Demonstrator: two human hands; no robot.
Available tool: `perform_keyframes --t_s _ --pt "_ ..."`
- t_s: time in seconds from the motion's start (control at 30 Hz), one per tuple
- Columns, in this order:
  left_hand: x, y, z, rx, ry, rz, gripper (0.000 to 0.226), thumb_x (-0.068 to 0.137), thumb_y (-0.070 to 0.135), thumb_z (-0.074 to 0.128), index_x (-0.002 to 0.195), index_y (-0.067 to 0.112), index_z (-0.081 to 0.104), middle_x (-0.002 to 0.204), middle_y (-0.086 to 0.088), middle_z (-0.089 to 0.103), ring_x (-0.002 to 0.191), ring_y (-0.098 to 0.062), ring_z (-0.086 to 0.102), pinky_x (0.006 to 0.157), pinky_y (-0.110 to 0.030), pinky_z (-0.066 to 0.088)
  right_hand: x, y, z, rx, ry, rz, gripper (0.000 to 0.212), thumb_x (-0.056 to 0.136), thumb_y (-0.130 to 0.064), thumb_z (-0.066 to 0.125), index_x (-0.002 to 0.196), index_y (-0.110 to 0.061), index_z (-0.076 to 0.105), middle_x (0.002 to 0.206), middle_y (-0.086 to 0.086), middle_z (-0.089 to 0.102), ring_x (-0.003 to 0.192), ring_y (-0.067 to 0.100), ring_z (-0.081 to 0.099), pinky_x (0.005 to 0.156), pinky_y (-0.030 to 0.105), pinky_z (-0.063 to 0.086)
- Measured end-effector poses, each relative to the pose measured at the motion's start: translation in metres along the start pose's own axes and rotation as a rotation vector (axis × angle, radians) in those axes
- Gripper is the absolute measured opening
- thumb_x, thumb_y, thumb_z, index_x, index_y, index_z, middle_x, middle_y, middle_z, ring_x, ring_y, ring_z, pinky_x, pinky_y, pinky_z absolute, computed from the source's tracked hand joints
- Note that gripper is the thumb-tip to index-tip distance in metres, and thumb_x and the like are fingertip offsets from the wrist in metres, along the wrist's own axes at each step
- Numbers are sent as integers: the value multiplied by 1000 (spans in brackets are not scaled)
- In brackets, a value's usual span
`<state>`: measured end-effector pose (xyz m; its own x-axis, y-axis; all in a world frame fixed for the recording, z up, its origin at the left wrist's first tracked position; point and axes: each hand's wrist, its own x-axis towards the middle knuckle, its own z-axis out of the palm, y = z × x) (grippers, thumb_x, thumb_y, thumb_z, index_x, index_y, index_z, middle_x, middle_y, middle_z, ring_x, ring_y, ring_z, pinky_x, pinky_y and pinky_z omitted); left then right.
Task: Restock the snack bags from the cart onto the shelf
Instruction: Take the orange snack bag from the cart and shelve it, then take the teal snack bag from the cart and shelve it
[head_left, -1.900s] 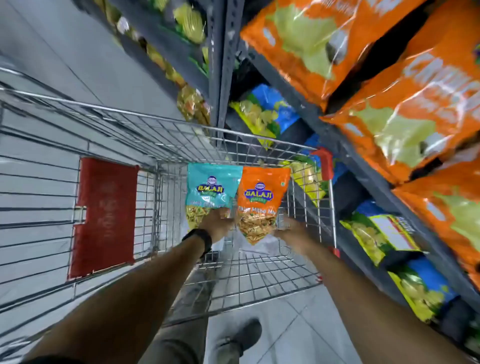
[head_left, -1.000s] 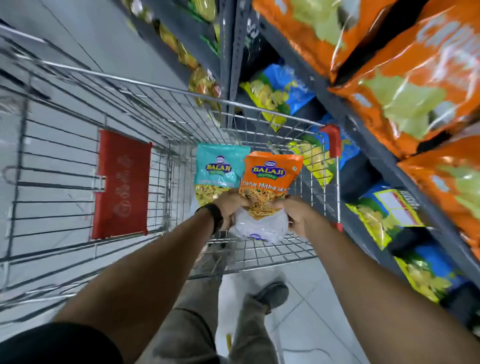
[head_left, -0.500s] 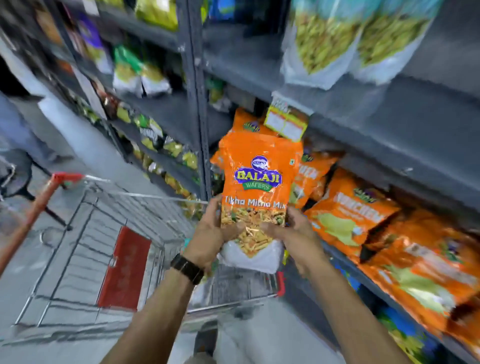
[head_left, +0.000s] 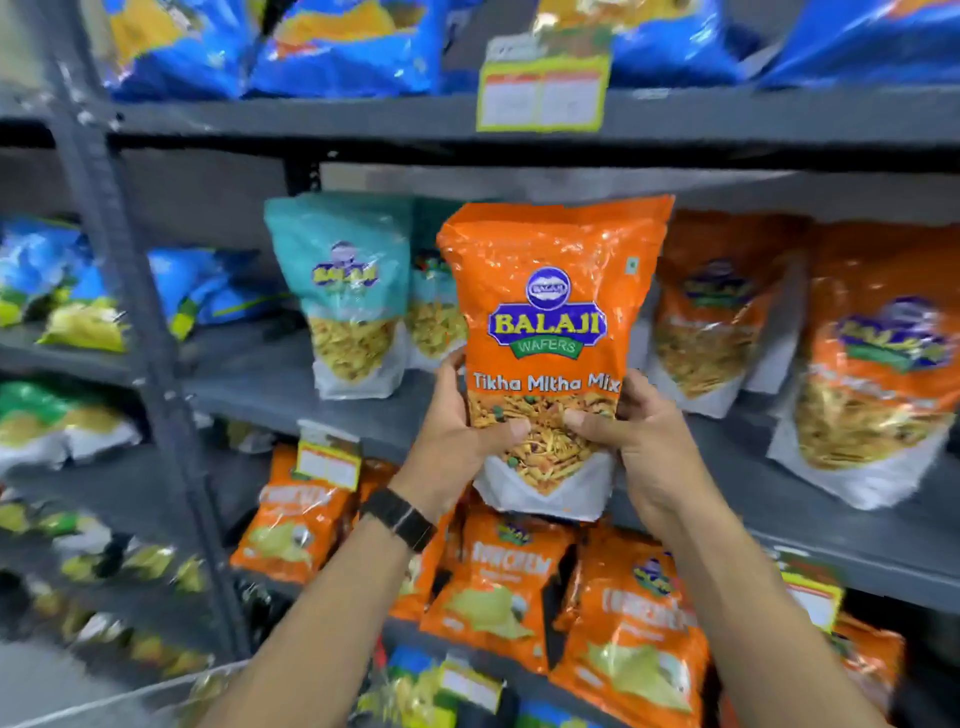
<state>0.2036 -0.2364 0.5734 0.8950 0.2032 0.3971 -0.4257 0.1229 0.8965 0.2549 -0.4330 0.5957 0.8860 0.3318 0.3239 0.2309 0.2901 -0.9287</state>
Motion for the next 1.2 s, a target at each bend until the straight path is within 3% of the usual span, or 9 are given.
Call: perform_keyframes --t_s 0.27,0.33,0.5,0.63,0.73,0.87,0.93,1.07,1.2 --pt "97 -35 83 105 -128 -80 88 70 -6 80 143 22 40 129 -7 70 126 -28 66 98 -45 59 49 -9 -72 -30 285 14 49 76 12 78 116 -16 69 91 -3 84 79 12 80 61 25 62" --pt "103 -47 87 115 -143 -105 82 75 -7 80 141 23 41 125 -2 70 124 -24 66 88 -31 62 50 0 -77 -49 306 17 45 79 9 77 112 -20 70 94 -3 84 81 11 80 63 24 61" --pt "104 -66 85 116 -127 -126 68 82 -1 80 133 30 47 126 0 72 127 -24 66 87 -26 60 45 18 -83 -51 304 2 40 85 -1 79 117 -23 69 102 -8 83 98 10 78 72 20 61" --pt "88 -58 70 151 -120 -105 76 85 -1 78 144 30 44 138 -4 67 130 -22 64 103 -38 56 29 21 -88 -185 372 -35 46 85 -8 81 120 -31 65 106 -16 78 100 6 75 75 19 59" --pt "60 -49 44 198 20 -64 69 90 -1 73 148 26 48 139 -8 64 124 -20 64 104 -36 53 5 23 -91 -300 544 -81 44 85 -12 83 120 -27 61 103 -6 69 102 22 70 77 21 56" --pt "-2 -43 3 225 109 -18 45 89 1 71 120 33 67 114 -3 79 100 -10 74 89 -25 59 -28 34 -64 -320 367 -146 36 82 -5 81 99 -33 68 93 1 71 83 18 70 77 34 62" --pt "-40 -50 -18 225 156 -52 39 89 1 71 115 30 71 109 -7 81 97 -11 75 88 -23 59 -40 51 -38 -296 227 -91 36 79 -3 81 99 -31 70 90 1 71 77 16 67 74 30 62" --pt "-118 -91 -75 258 266 -250 28 91 -2 71 113 16 74 101 -5 83 92 -6 75 84 -17 57 -61 121 21 -326 -34 142 43 79 11 76 101 -25 70 85 -6 71 70 13 62 69 23 58" --pt "-196 -146 -154 168 487 -519 33 90 -13 64 119 1 68 103 -18 75 88 -18 70 76 -19 57 -88 215 89 -375 -288 489 41 74 7 81 101 -20 67 91 7 65 78 19 61 72 26 53"
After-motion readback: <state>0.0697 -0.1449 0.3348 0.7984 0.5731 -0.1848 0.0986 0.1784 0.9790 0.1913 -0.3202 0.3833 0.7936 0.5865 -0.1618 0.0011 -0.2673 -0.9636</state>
